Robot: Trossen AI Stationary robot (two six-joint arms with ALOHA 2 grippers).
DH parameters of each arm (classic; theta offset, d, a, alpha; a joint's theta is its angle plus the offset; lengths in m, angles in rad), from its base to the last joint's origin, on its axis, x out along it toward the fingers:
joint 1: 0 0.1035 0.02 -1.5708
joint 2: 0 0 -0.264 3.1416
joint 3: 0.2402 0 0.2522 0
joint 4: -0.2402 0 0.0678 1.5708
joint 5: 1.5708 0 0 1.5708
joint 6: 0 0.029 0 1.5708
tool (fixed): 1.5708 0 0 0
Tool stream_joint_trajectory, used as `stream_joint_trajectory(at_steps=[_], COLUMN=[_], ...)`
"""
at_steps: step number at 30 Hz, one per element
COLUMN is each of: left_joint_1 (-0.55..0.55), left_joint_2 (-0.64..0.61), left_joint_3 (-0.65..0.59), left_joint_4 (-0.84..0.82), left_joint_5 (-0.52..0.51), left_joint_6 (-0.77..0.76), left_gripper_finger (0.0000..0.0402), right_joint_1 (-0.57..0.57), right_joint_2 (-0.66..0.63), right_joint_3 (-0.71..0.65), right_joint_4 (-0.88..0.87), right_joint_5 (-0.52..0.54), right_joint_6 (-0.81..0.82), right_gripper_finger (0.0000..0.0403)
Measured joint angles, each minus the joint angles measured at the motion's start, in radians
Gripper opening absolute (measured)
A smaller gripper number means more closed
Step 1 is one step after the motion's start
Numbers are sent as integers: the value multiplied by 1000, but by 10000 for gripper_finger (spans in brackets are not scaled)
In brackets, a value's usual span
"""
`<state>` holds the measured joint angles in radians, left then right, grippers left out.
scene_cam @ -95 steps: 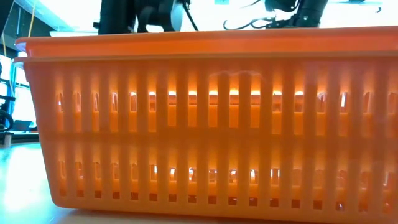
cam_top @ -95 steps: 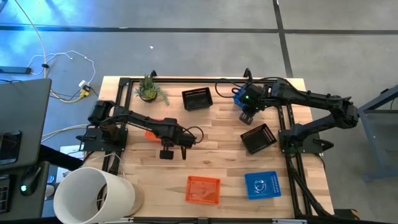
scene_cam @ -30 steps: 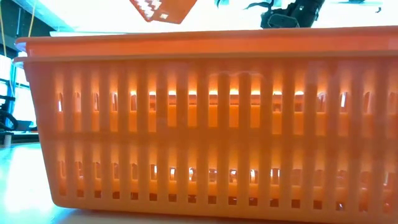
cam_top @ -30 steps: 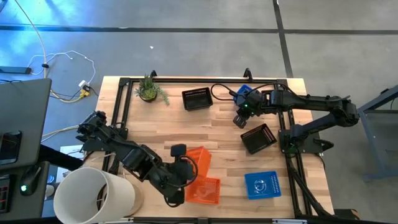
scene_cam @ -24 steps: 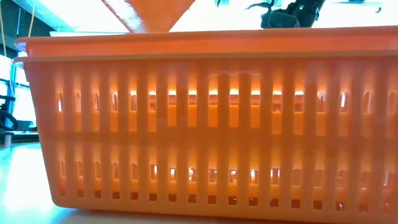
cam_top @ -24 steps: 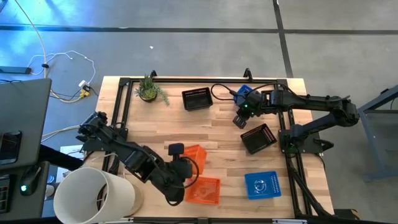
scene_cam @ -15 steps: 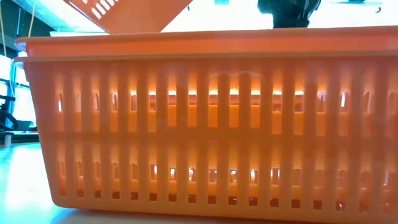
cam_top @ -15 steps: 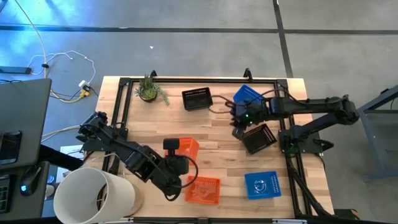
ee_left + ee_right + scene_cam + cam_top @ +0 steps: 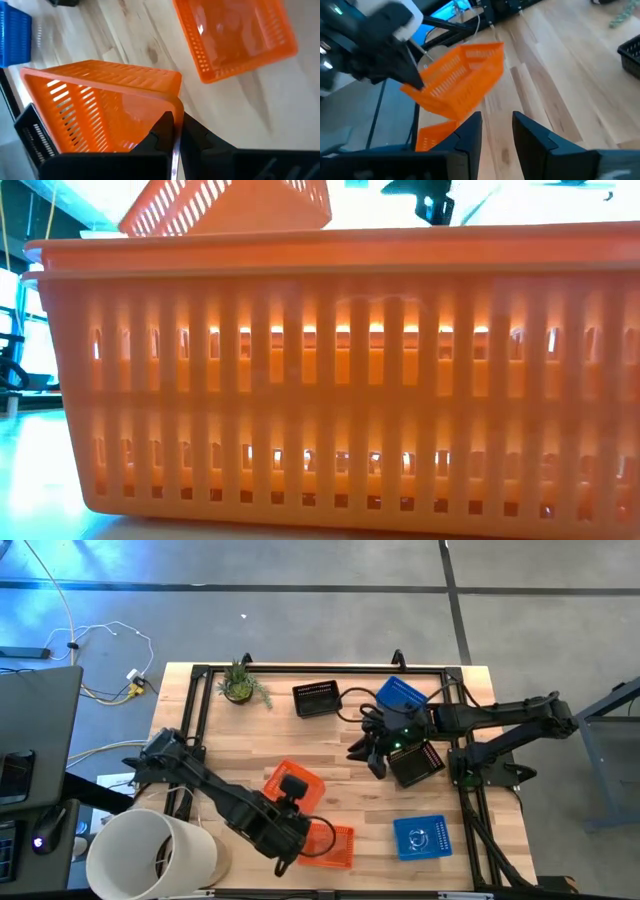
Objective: Stack baskets by color
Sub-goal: Stack the top orange basket on top of the bottom orange basket
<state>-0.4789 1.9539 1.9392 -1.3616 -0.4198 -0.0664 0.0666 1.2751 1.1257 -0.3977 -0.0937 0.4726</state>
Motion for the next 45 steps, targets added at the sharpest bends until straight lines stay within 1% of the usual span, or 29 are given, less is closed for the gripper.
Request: stream_joint_trajectory(at_steps=[3, 7, 12, 16, 19, 22, 25, 30, 36, 45], left_joint_1=[-1, -2, -1, -1, 0, 0, 0, 1, 18, 29], left_joint_2=[30, 46, 49, 49, 49, 49, 49, 49, 49, 49], left_joint_3=[0, 0, -1, -1, -1, -1, -1, -1, -1, -1], left_joint_4=[-15, -30, -37, -38, -38, -40, -41, -47, -59, -56], left_joint_5=[-22, -51, -68, -86, -86, -85, -83, -48, -8, -81], left_joint_6=[40, 89, 183, 270, 320, 359, 385, 412, 420, 426], left_gripper_finger=[0, 0, 0, 0, 0, 0, 0, 0, 0, 0], right_joint_1=[0, 0, -23, -60, -75, -79, -77, -75, -72, -38], right_joint_2=[5, 30, 108, 195, 248, 284, 309, 344, 363, 367], right_joint_3=[36, 134, 297, 402, 445, 457, 457, 457, 457, 456], right_joint_4=[-14, -99, -293, -463, -530, -535, -520, -477, -378, -362], right_joint_5=[-5, 36, 111, 114, 94, 79, 28, -38, -43, -29], right_joint_6=[-1, -46, -110, -115, -111, -89, -92, -48, 56, 70], right_gripper_finger=[96, 96, 96, 96, 96, 96, 102, 133, 175, 181])
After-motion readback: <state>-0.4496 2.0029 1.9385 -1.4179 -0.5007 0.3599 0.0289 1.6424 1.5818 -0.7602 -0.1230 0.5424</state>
